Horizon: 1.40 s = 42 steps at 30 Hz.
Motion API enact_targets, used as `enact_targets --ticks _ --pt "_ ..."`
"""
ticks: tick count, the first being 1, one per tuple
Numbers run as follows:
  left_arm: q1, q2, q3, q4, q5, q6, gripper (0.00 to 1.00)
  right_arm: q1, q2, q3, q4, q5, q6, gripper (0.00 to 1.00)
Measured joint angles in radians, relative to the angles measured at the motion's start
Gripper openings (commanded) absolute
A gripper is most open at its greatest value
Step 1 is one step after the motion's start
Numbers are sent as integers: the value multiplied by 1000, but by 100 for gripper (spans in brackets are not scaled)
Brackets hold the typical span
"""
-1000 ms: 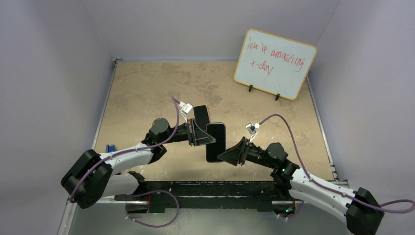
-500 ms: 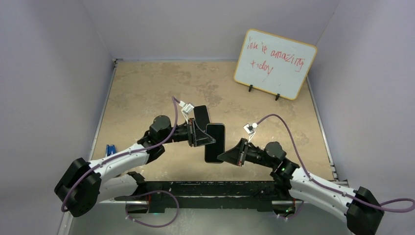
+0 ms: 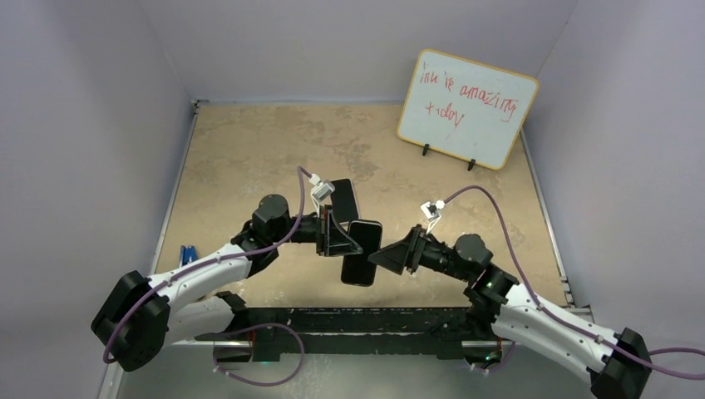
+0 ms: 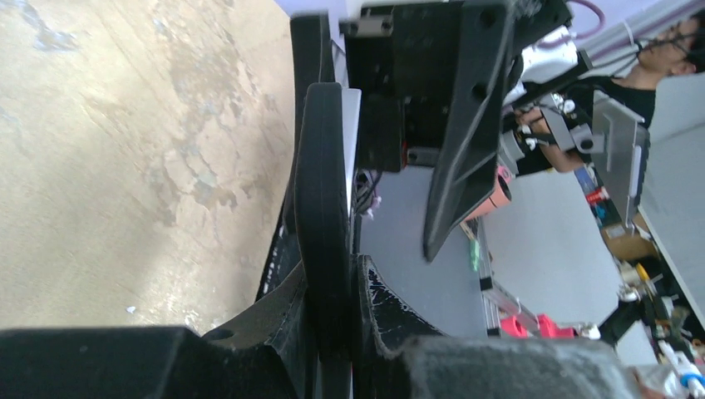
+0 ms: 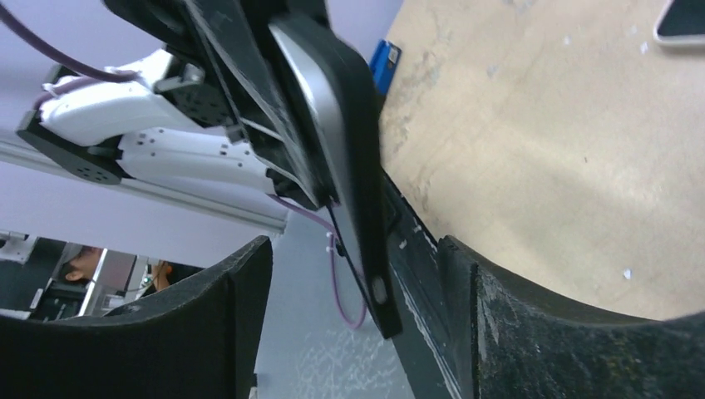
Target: Put the phone into the phone case
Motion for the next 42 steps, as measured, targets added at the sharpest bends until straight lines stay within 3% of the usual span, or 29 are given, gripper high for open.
enact_targets --ticks 5,10,12,16,18,19,26,27,31,34,39,42 --pt "0 -3 3 -19 82 28 0 0 -3 88 -54 30 -56 73" --pt "0 1 7 -26 143 37 0 0 31 155 -83 50 -108 61" --pt "0 8 7 -27 154 39 0 0 48 170 -86 53 -125 49" --pt "0 31 33 -94 157 88 0 -2 58 179 -119 79 -167 14" --pt "0 35 53 -147 142 119 0 -8 62 179 -128 85 -180 1" --pt "0 36 61 -174 139 135 0 -8 62 180 -130 84 -190 0" --pt "-1 63 156 -393 75 245 0 -9 78 211 -195 135 -221 0" --pt "-1 66 159 -400 73 246 0 -9 85 217 -206 139 -221 5" --pt "-1 70 159 -407 64 242 0 -8 93 222 -227 154 -209 41" --pt "-9 69 158 -392 25 219 0 -8 90 221 -237 179 -196 61" --pt "14 70 157 -395 -61 174 0 -7 45 218 -248 188 -180 73" --pt "30 69 148 -356 -80 126 0 -7 35 200 -225 176 -172 67"
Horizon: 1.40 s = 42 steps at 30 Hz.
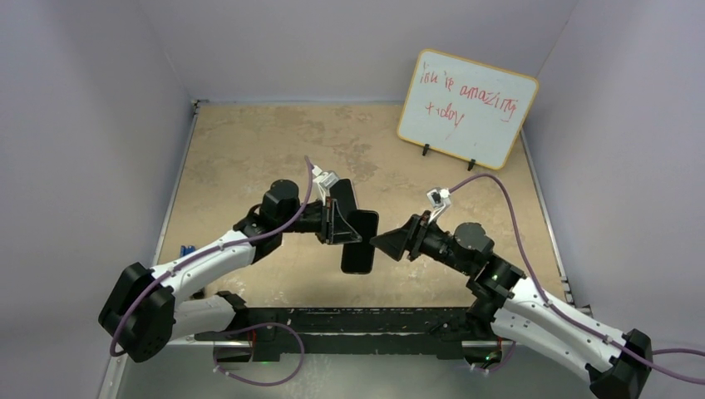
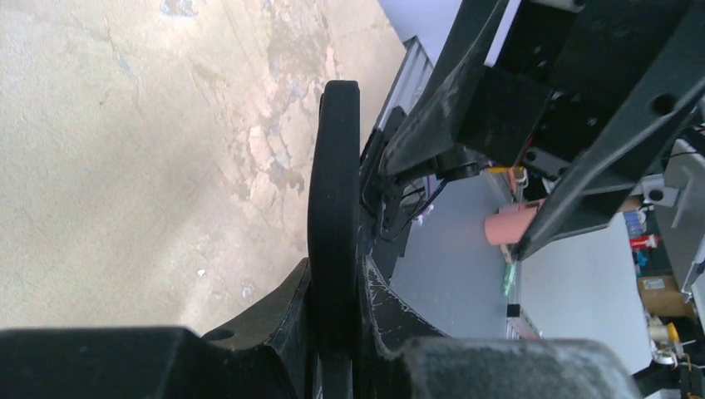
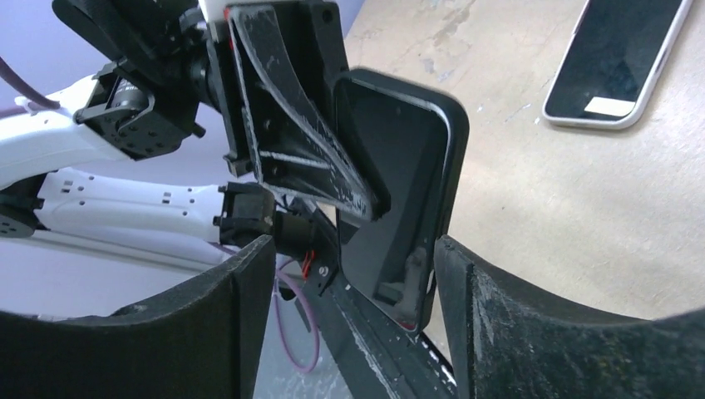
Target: Put the phone into the phone case
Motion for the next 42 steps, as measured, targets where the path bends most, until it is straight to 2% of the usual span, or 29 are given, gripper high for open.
enact_targets --ticks 3,8,14,16,19,23,29,30,34,36,39,42 --pt "7 -3 -23 76 -6 -66 0 0 8 -28 32 -35 5 65" --pt "9 -23 -80 222 -15 -176 0 0 51 -57 71 -81 9 67" --pt "9 -48 -111 327 -27 -242 0 0 78 -93 126 -112 24 64" --pt "9 -66 -116 342 -32 -252 0 0 93 -107 156 -129 35 57" --pt "9 -90 -129 380 -43 -257 0 0 123 -117 209 -158 56 40" --pt "12 -91 -146 399 -54 -269 0 2 158 -117 280 -206 71 1" --pt "24 -90 -158 458 -28 -312 0 2 148 -126 339 -259 90 0" --pt "24 -90 -158 458 -27 -311 4 2 148 -127 342 -259 92 0" --pt "24 -91 -154 438 -24 -302 31 2 148 -129 340 -258 96 0" --pt "24 -91 -151 421 -31 -289 40 3 148 -129 342 -248 99 0" --pt "22 -90 -151 389 -44 -273 45 8 151 -129 324 -218 103 0" --pt "21 -88 -156 381 -54 -273 46 10 161 -124 305 -200 101 0"
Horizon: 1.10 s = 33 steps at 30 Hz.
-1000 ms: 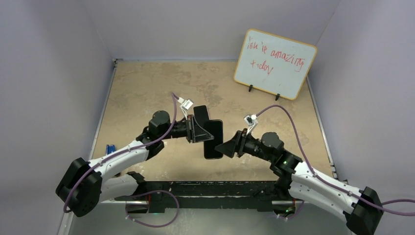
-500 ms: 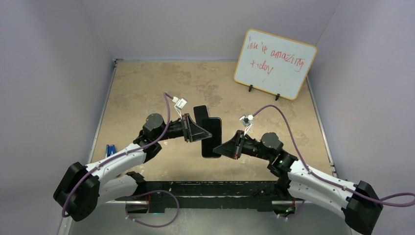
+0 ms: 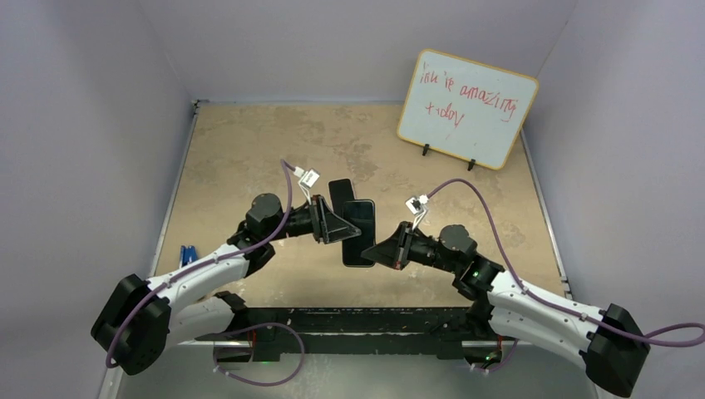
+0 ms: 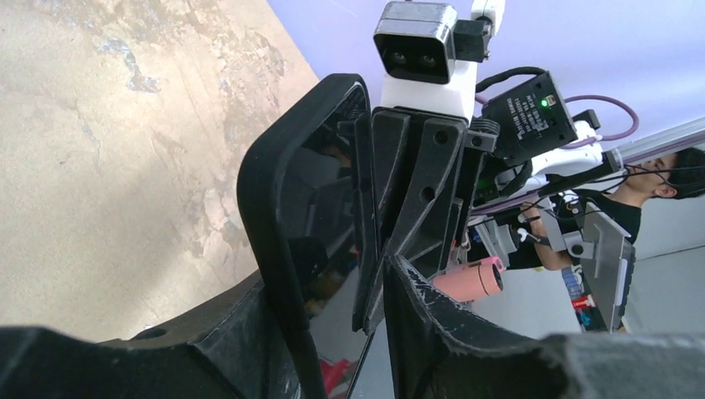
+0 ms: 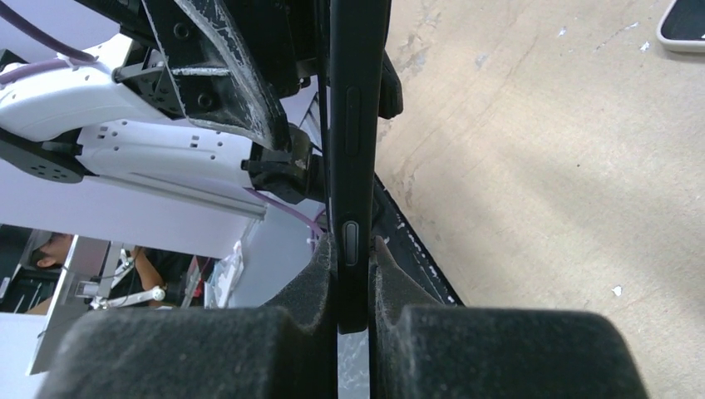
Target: Put the phone into the phone case
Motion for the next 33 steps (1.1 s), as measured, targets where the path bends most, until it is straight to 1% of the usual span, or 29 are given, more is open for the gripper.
enact_targets --ticks 1,3,4,6,7,8,9,10,12,14,15,16,19,22,28,33 --pt "0 2 -6 7 -2 -2 46 0 3 4 -5 3 -2 0" --pt "0 9 -29 40 -6 -14 39 1 13 13 -22 10 -3 0" --pt "0 15 -39 54 -9 -18 33 1 19 17 -29 18 -4 0" --pt "1 31 -53 67 -18 -28 17 2 29 20 -37 26 -4 0" --pt "3 39 -58 68 -23 -31 13 2 32 20 -39 30 -5 0" --pt "4 45 -60 70 -23 -38 14 2 35 20 -48 35 -5 0" --pt "5 47 -60 71 -21 -37 18 2 40 20 -52 38 -4 0" --pt "8 47 -60 71 -18 -37 25 1 41 20 -52 40 -3 0" --pt "8 47 -60 68 -20 -34 41 1 41 21 -53 43 -4 0" --pt "7 46 -53 33 -32 -7 67 2 43 26 -60 48 -6 0" --pt "6 46 -45 -3 -34 13 75 1 44 27 -68 59 -6 0" --pt "4 45 -34 -39 -36 35 79 -3 45 29 -79 79 -7 0" --pt "-5 36 33 -200 -61 118 85 -35 47 37 -146 135 -24 0" --pt "-6 10 117 -359 -109 218 88 -66 48 64 -232 180 -56 0" --pt "-6 -31 304 -665 -269 436 89 -128 98 158 -379 253 -144 0" --pt "-6 -41 373 -820 -422 558 90 -195 188 193 -435 282 -201 0"
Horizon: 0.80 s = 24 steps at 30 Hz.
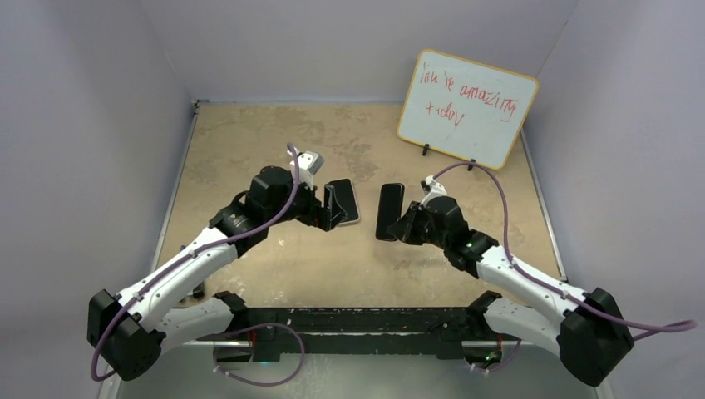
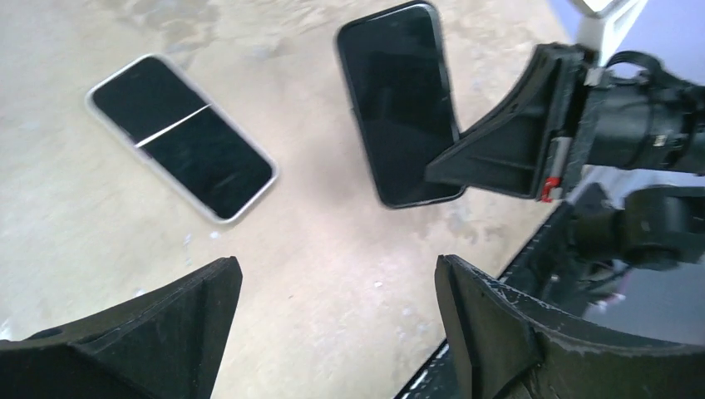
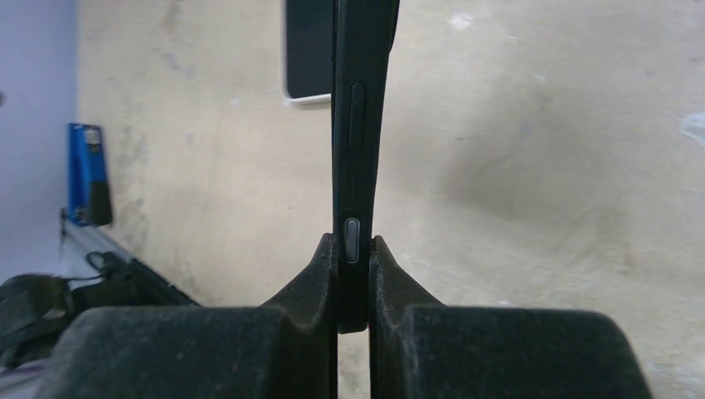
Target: Put the phone into the phone case
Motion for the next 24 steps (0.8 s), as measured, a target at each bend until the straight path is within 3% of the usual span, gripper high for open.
enact_targets --ticks 9,17,24 --pt "0 27 77 -233 -163 109 91 -159 220 54 -14 -88 -46 0" --pt "0 -124 69 -274 -288 164 92 -276 400 105 60 -217 -55 0" --pt "0 -151 67 -271 -317 175 92 -337 495 122 108 -318 -48 23"
